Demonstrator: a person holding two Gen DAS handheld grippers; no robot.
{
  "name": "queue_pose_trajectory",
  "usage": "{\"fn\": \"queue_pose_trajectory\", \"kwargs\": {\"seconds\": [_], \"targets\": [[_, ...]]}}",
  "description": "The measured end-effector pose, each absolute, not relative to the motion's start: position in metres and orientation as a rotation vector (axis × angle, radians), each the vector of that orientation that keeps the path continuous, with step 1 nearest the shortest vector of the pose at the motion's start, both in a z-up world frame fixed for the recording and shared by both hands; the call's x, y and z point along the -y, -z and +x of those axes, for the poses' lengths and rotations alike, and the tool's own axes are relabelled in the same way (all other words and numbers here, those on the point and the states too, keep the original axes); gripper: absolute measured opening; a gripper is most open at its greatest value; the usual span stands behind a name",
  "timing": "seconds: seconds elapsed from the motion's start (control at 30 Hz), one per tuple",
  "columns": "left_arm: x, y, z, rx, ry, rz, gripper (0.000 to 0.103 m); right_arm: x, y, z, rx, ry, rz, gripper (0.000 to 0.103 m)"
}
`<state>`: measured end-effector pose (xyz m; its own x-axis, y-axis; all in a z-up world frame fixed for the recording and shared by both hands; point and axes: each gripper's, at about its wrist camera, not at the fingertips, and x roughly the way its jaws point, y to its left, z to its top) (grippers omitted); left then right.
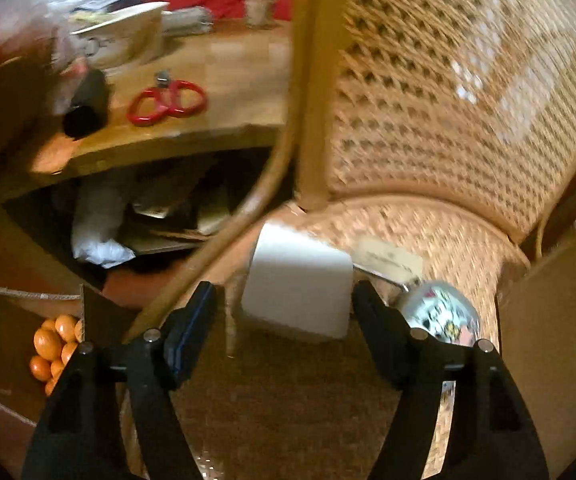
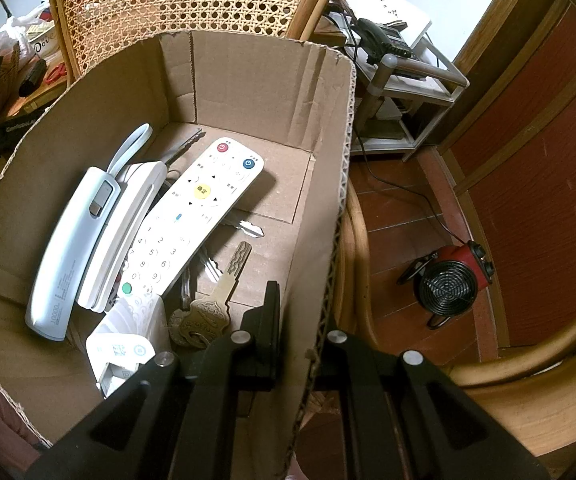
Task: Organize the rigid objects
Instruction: 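Grasp the small white charger with the left gripper and lift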
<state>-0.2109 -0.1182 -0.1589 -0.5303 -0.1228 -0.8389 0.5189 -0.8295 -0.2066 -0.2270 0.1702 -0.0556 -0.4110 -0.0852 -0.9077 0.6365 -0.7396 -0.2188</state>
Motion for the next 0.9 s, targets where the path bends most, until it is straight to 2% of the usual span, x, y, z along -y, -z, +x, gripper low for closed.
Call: {"fn": "queue_pose_trajectory", "kwargs": {"seconds": [0.03,0.1,0.23,0.5,0.67,0.77,0.9], "targets": [[0.112,0.158,-0.212,-0.571,2.392,1.253,0.063,-0.17,0.056,-0.227,-0.771,2.182,1.356,0.009],[0.104,0.156,-0.215,-0.503,2.417,1.252,0.045,-0.17,0.056,-0.228,-0.77,2.181,1.357,0.009],[0.099,0.153,-0.215,-0.504,2.44,1.249,0.031,-0.17,0.055,-0.225,-0.769,2.181,1.357,0.009],[0.098,0.151,-0.211,-0.487,2.455,1.239,0.027,-0.17,0.056,-0.227,-0.77,2.18,1.357,0.009],[0.093,0.14,-0.201,-0.415,2.477,1.206,0.02,-0.17,0.056,-0.227,-0.769,2.18,1.358,0.009],[0.088,0.137,-0.198,-0.383,2.497,1.222,0.02,-0.17,0.056,-0.227,-0.77,2.18,1.357,0.009],[0.091,0.135,-0.191,-0.434,2.508,1.215,0.02,-0.17,0.055,-0.227,-0.769,2.18,1.358,0.009]]}}
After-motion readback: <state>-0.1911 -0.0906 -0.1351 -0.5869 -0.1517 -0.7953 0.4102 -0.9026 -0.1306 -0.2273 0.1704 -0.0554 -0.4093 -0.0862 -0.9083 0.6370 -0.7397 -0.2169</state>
